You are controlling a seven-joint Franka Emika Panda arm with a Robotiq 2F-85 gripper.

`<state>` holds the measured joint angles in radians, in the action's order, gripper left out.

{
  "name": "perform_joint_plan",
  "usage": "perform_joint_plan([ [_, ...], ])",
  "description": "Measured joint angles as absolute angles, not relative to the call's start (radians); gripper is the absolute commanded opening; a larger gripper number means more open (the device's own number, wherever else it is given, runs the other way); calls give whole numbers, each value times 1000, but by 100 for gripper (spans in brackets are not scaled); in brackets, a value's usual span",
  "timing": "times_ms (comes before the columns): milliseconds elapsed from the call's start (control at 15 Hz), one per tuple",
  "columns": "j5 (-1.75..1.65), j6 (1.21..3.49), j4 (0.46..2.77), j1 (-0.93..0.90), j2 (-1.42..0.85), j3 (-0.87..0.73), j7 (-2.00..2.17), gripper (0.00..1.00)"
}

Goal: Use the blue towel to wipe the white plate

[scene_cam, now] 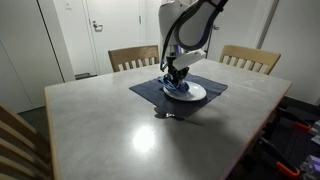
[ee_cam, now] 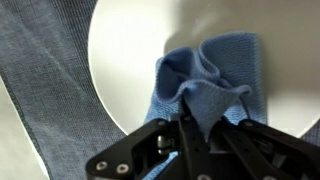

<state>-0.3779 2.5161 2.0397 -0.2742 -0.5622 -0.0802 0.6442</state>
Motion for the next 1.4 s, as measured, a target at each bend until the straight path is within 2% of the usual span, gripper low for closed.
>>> perform_joint_plan([
  [400, -181, 2590, 2043, -215, -561, 3, 377, 2],
  [800, 27, 2421, 2018, -92, -559, 124, 38, 2],
  [1067, -9, 2261, 1999, -100, -560, 100, 19, 2],
  [1400, -203, 2119, 1984, -182, -571, 0, 207, 2],
])
